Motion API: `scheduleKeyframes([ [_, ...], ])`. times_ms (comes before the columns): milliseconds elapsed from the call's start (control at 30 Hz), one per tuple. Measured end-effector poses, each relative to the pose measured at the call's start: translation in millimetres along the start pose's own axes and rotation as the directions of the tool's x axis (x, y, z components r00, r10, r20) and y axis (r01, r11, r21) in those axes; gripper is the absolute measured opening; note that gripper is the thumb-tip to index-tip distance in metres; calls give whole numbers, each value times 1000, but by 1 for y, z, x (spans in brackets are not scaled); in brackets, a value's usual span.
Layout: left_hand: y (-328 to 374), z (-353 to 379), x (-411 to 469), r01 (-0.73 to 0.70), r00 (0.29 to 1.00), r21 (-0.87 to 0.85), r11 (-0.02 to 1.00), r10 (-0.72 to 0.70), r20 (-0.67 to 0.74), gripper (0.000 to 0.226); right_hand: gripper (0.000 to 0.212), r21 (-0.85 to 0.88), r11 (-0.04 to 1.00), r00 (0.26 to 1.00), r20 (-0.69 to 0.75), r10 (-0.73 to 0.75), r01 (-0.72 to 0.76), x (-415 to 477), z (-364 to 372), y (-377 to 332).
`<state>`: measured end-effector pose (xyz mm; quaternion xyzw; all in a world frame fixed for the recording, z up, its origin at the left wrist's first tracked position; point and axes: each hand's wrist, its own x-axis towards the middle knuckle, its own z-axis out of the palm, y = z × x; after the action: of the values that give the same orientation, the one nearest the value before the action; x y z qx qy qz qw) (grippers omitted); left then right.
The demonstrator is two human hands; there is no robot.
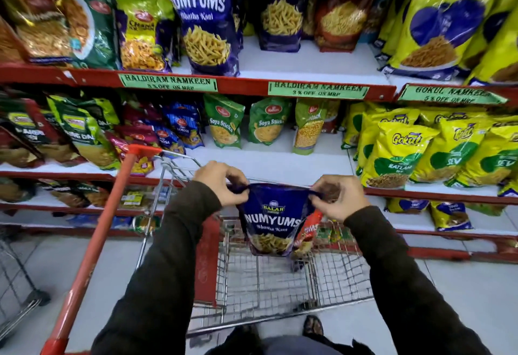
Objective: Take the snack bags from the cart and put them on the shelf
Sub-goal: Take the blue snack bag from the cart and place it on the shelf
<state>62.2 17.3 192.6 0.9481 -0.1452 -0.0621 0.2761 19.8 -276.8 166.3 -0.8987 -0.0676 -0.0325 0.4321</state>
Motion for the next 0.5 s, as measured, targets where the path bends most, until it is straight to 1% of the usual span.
scheduleKeyframes([
  [67,17,-31,13,-75,996,-17,997,75,-45,8,26,46,998,997,-62,-43,46,19,-21,-19],
  [133,38,-62,25,-151,980,-56,987,142,-139,7,29,79,990,983,-153,-103,116,40,-44,-39],
  [200,57,-90,40,-211,957,-173,962,168,-236,15,30,134,975,962,-235,-141,176,65,-69,-58],
  [267,74,-115,60,-241,936,-290,926,144,-320,19,30,184,957,931,-331,-156,226,90,-95,-81],
  [367,96,-148,96,-305,893,-428,851,99,-440,17,13,251,921,886,-433,-169,298,128,-132,-110],
  [433,112,-165,119,-349,871,-525,776,63,-487,22,16,271,896,854,-485,-189,352,153,-152,-126],
  [500,126,-174,146,-382,867,-637,670,22,-498,31,16,363,850,843,-514,-159,382,179,-167,-135],
])
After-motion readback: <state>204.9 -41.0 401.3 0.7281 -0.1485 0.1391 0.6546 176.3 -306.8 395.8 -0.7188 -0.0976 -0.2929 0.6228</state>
